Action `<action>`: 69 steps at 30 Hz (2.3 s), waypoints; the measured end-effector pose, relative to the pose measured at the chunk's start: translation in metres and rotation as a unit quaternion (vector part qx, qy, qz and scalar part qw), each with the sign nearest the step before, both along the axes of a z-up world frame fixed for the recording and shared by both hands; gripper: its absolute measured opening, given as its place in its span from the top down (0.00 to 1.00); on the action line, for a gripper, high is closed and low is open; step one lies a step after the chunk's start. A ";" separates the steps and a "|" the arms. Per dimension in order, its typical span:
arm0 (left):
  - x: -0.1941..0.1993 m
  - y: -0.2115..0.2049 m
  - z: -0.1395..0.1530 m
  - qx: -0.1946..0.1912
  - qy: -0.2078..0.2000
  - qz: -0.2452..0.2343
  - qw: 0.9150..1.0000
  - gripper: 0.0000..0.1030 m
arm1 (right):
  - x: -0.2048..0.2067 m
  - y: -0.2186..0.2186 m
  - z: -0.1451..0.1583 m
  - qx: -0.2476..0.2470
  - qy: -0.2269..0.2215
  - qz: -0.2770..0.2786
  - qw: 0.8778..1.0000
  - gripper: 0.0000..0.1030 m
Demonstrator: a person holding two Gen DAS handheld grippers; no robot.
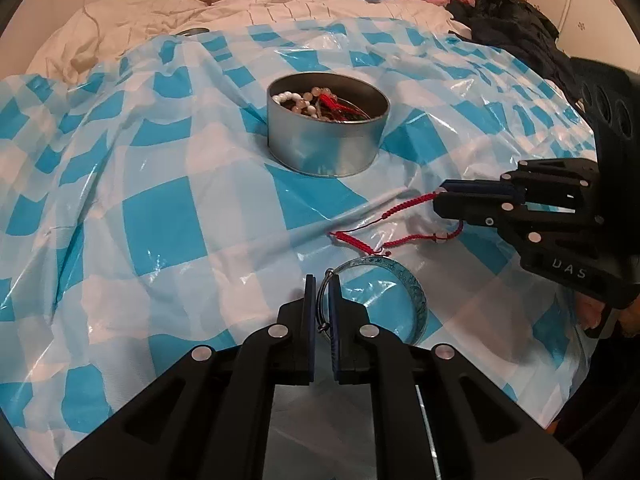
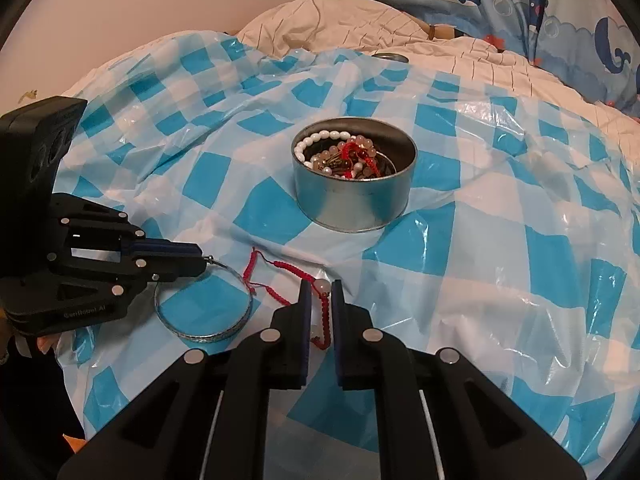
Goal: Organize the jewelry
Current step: 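Close left gripper on the silver bangle while right gripper closes on the red cord, then carry the bangle in left gripper to the tin while right gripper carries the red cord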
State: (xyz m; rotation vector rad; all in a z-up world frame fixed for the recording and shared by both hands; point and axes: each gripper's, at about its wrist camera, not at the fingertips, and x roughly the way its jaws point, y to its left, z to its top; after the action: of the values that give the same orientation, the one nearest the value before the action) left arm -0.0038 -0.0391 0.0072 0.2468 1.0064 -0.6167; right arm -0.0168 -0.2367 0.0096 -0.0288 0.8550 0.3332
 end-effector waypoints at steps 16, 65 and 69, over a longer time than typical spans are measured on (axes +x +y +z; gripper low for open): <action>0.000 -0.007 0.018 -0.019 -0.029 0.008 0.999 0.95 | -0.011 -0.012 0.031 0.063 -0.088 -0.009 0.994 0.90; 0.014 -0.013 0.001 -0.009 0.006 0.027 1.000 0.96 | -0.017 -0.028 0.052 0.099 -0.144 -0.028 0.984 0.90; 0.016 -0.002 0.025 -0.060 -0.001 0.038 0.997 0.96 | -0.021 -0.029 0.057 0.105 -0.163 -0.032 0.981 0.90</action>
State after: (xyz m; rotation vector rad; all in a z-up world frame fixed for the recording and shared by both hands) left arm 0.0125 -0.0407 0.0321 0.1034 0.9685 -0.6043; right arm -0.0374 -0.2655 0.0663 0.1374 0.4923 0.3457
